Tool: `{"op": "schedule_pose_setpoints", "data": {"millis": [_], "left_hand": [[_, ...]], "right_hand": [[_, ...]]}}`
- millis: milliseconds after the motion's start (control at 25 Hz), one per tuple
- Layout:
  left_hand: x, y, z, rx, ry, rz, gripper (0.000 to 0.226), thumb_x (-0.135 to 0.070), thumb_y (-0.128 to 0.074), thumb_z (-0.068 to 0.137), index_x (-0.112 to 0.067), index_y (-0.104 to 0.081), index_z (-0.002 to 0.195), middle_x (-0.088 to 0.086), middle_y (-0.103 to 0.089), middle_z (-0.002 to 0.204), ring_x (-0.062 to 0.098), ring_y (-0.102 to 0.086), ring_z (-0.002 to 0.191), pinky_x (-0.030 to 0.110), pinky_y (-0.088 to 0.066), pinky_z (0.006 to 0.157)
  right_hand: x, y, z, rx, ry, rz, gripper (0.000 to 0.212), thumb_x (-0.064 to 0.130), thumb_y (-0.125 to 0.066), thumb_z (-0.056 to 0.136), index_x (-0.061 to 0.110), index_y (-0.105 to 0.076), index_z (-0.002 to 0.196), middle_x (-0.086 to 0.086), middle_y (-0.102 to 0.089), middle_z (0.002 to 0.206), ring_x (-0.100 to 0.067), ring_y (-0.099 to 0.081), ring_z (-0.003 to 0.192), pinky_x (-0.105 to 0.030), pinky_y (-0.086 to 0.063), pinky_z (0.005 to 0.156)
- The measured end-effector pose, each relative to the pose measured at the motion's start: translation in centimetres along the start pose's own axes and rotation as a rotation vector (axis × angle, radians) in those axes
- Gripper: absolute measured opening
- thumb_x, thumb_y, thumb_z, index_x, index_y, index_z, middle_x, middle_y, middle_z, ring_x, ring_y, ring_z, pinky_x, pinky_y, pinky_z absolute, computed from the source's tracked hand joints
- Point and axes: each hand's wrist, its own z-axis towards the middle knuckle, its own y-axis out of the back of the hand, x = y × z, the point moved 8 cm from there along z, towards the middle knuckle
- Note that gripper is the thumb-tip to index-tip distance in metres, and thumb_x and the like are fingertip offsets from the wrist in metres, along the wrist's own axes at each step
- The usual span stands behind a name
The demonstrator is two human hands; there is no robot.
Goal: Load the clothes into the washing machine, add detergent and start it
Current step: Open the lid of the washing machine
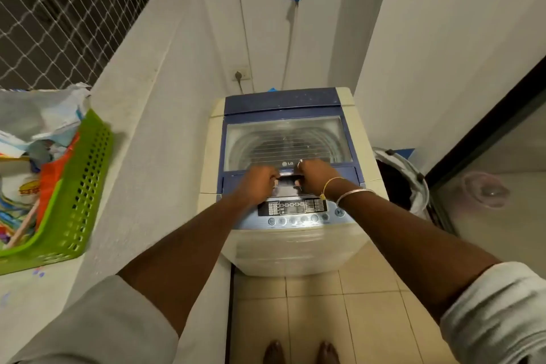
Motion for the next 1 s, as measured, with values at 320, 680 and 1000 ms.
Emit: {"op": "schedule_pose_setpoints", "data": {"millis": [320,680,1000], "left_hand": [[0.9,-3.6,-0.3,0.098,-0.064,0.249,0.026,-0.002,-0.051,0.096,-0.010,-0.065,0.116,0.011,-0.067,0.110,0.028,-0.063,0.100,0.042,-0.052,0.088],[0.6,-3.7,0.1,0.107,-0.036,0.234,0.021,-0.005,-0.052,0.097,-0.011,-0.066,0.112,0.009,-0.066,0.109,0.024,-0.062,0.097,0.036,-0.050,0.089],[-2.8,1.6,0.1,0.092,-0.059,0.281,0.015,-0.009,-0.056,0.097,-0.012,-0.068,0.106,0.007,-0.067,0.101,0.021,-0.061,0.089,0.033,-0.048,0.083]], "right_hand": [[-0.6,-3.5,-0.9,0.103,-0.023,-0.054,0.019,0.010,-0.056,0.092,0.009,-0.068,0.107,-0.014,-0.068,0.104,-0.031,-0.064,0.096,-0.029,-0.041,0.074],[-0.8,-3.6,-0.5,0.098,-0.032,-0.020,0.021,0.008,-0.060,0.089,0.005,-0.068,0.109,-0.017,-0.063,0.112,-0.032,-0.062,0.099,-0.031,-0.045,0.081],[0.3,2.0,-0.7,0.053,0.005,0.070,0.023,0.014,-0.058,0.091,0.004,-0.069,0.109,-0.015,-0.068,0.106,-0.030,-0.064,0.097,-0.033,-0.050,0.084]]}}
